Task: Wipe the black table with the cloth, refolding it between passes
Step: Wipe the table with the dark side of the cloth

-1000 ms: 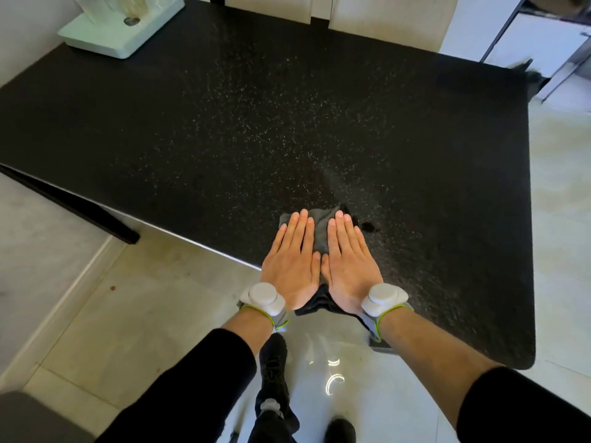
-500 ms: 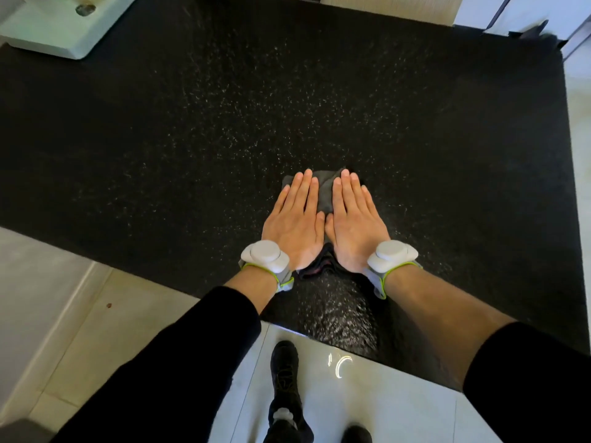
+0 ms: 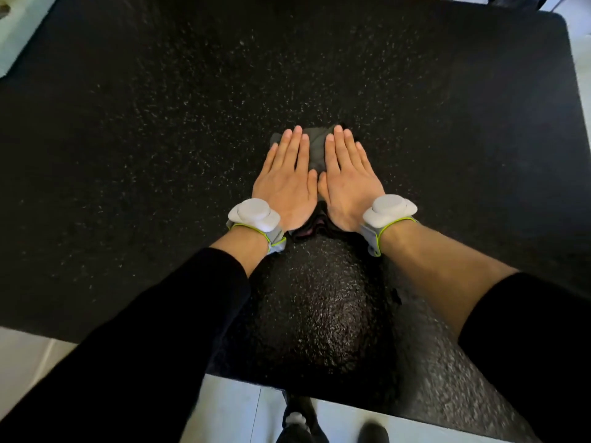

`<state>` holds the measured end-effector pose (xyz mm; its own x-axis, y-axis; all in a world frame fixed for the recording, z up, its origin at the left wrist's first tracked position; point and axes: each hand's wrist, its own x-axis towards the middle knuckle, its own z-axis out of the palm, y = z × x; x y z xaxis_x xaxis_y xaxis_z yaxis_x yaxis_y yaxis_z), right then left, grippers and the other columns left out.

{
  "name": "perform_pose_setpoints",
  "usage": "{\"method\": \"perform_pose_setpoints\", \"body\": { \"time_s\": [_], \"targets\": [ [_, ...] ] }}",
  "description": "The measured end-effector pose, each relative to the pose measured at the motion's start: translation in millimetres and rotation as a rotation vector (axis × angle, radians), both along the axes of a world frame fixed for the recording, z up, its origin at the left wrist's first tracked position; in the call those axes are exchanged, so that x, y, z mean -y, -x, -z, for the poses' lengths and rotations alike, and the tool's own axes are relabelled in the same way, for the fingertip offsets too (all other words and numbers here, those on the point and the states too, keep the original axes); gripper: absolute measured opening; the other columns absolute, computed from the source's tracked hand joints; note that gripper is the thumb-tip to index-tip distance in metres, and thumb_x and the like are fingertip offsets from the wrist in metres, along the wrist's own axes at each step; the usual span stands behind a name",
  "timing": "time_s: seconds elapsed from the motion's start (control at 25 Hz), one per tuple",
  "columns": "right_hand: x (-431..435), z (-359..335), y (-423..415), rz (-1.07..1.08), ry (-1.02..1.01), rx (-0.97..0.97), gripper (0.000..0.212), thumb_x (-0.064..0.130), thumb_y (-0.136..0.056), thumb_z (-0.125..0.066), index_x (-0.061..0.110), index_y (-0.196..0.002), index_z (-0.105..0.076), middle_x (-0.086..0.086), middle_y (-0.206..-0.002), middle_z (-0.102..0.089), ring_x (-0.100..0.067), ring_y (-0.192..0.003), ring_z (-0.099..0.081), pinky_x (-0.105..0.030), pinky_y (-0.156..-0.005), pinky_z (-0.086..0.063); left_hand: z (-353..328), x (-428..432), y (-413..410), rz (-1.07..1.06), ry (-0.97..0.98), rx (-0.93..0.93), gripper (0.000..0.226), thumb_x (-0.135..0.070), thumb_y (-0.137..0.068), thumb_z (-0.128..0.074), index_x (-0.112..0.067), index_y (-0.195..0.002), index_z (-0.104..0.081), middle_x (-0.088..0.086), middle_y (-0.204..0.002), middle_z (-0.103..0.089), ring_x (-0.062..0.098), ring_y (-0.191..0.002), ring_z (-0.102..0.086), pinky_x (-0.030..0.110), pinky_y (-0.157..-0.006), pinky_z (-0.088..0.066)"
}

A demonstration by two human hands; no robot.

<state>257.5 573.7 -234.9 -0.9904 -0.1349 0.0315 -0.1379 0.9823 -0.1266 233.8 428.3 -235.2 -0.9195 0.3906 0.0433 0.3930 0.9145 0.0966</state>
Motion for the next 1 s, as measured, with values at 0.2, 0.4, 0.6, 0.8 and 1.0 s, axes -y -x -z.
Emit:
{"method": "perform_pose_setpoints", "body": {
  "time_s": [0.2,0.4,0.6,0.8,1.0],
  "targets": [
    [-6,0,-27,0.018,0.015,0.003,0.074,0.037,-0.096,-0.007,-0.006,-0.156,-0.014,-0.025,-0.165,-0.010,-0.036,-0.155,-0.009,-0.045,-0.127,-0.011,-2,-3,-24,0.027,0.010,0.003,0.069,-0.036,-0.099,-0.007,-0.001,-0.158,-0.011,0.015,-0.168,-0.007,0.026,-0.156,-0.005,0.041,-0.127,-0.006],
    [-30,-3,-95,-0.005,-0.014,0.030,0.074,0.038,-0.097,-0.007,-0.007,-0.156,-0.012,-0.026,-0.165,-0.008,-0.036,-0.155,-0.007,-0.047,-0.127,-0.012,-5,-23,-93,0.039,0.001,0.008,0.068,-0.037,-0.100,-0.010,-0.001,-0.158,-0.011,0.015,-0.168,-0.007,0.026,-0.156,-0.004,0.042,-0.127,-0.008],
    [-53,-5,-170,-0.009,-0.020,0.037,0.074,0.038,-0.097,-0.007,-0.007,-0.156,-0.012,-0.026,-0.165,-0.007,-0.036,-0.155,-0.006,-0.047,-0.126,-0.013,-7,-46,-169,0.042,-0.005,0.013,0.067,-0.037,-0.101,-0.013,0.000,-0.158,-0.012,0.016,-0.167,-0.008,0.026,-0.156,-0.006,0.042,-0.127,-0.009],
    [-80,-7,-234,-0.023,-0.015,0.027,0.073,0.038,-0.098,-0.008,-0.006,-0.156,-0.013,-0.025,-0.165,-0.008,-0.035,-0.155,-0.007,-0.047,-0.126,-0.014,-9,-72,-236,0.037,-0.016,0.024,0.067,-0.036,-0.101,-0.013,0.000,-0.158,-0.012,0.016,-0.167,-0.009,0.027,-0.156,-0.006,0.044,-0.126,-0.012],
    [-97,-9,-274,-0.041,-0.018,0.043,0.072,0.038,-0.099,-0.007,-0.004,-0.157,-0.009,-0.024,-0.166,-0.004,-0.034,-0.155,-0.002,-0.048,-0.126,-0.013,-12,-88,-276,0.041,-0.011,0.034,0.066,-0.036,-0.102,-0.012,0.000,-0.158,-0.011,0.017,-0.167,-0.006,0.028,-0.156,-0.004,0.045,-0.126,-0.013]
  ]
}}
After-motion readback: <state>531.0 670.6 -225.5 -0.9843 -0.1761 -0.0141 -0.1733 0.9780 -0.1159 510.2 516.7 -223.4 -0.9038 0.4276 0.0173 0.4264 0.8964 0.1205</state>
